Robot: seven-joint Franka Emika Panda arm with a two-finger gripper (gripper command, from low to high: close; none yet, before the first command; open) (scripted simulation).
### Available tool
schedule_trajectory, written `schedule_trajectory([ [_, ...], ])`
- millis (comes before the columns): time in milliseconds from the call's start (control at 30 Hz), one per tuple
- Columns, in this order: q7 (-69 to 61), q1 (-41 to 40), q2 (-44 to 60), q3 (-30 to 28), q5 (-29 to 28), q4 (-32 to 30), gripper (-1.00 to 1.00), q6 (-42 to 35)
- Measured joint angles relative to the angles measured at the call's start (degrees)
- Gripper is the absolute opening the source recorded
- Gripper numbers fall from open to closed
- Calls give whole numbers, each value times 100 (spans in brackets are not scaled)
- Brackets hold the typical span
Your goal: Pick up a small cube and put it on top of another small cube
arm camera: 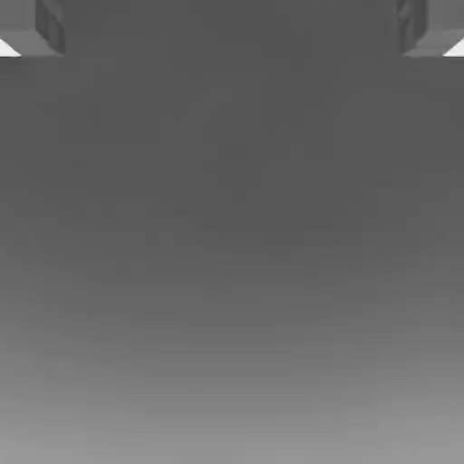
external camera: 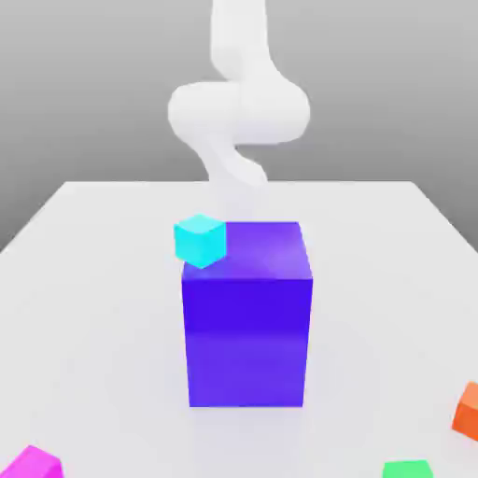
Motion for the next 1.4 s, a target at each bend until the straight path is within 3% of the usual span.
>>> schedule_trajectory([
  [633,-451,-514,3983,-944,549,463,0,921],
  [1033,-801,-1159,6488,-1102,991,762,0,1503],
  [1167,-968,-1364,7317,-907,1220,941,0,2046],
  [1200,-992,-1398,7444,-865,1255,971,-100,2139],
  [1400,-1009,-1415,7507,-845,1277,986,-100,2184],
])
